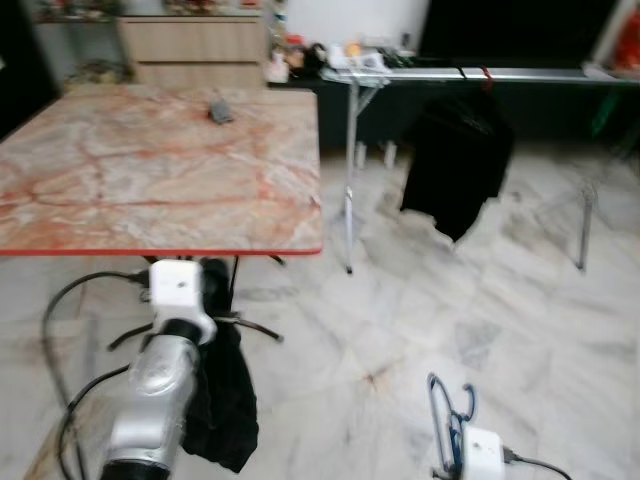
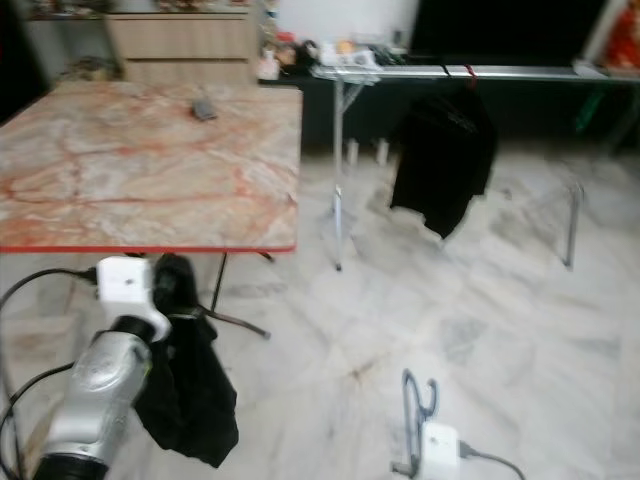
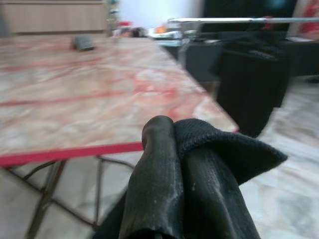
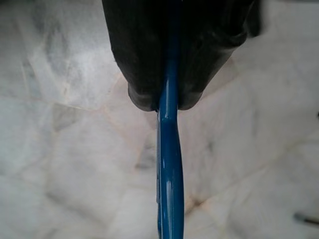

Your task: Hang hanger

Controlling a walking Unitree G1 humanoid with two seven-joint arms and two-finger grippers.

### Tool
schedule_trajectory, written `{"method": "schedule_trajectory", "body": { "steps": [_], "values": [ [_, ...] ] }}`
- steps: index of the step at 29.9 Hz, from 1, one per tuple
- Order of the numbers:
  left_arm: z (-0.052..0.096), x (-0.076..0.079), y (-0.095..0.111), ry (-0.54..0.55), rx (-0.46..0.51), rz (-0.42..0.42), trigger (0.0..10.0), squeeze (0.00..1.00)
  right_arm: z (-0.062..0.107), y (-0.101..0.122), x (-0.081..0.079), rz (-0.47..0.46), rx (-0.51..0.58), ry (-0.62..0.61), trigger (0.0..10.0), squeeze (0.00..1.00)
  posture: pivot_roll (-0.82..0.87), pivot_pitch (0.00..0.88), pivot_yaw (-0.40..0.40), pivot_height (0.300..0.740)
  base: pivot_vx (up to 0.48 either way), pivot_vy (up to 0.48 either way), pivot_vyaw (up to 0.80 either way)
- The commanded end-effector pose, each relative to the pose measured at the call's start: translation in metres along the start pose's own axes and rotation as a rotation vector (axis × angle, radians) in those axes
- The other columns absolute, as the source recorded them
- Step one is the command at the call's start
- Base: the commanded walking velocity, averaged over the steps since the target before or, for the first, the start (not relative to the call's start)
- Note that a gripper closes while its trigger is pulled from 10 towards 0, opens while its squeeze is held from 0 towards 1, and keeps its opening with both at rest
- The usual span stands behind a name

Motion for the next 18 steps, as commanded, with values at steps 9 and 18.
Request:
{"method": "schedule_trajectory", "body": {
  "steps": [9,18],
  "values": [
    [-0.0001,-0.009,0.0115,0.019,0.055,-0.012,10.0,0.0,-0.0011,0.0068,-0.0089,0.007,0.023,0.029,10.0,0.0,0.07,0.035,-0.006,0.74,0.0,0.0,0.0],
    [-0.001,-0.012,0.0144,0.03,0.063,-0.004,10.0,0.0,-0.0012,0.0074,-0.0092,0.009,0.025,0.035,10.0,0.0,0.07,0.034,-0.008,0.74,0.0,0.0,0.0]
  ]
}}
Point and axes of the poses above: a point about 5 cm out from each wrist's last joint towards the gripper, its own z axis pointing back from the gripper into the wrist, its own y axis along the axis of the wrist's last joint, x = y × z, the point moved 1 cm from there along -z, pointing out of the wrist towards the gripper, and after that the axes turned 8 degrees about -z, right-handed, at the moved point
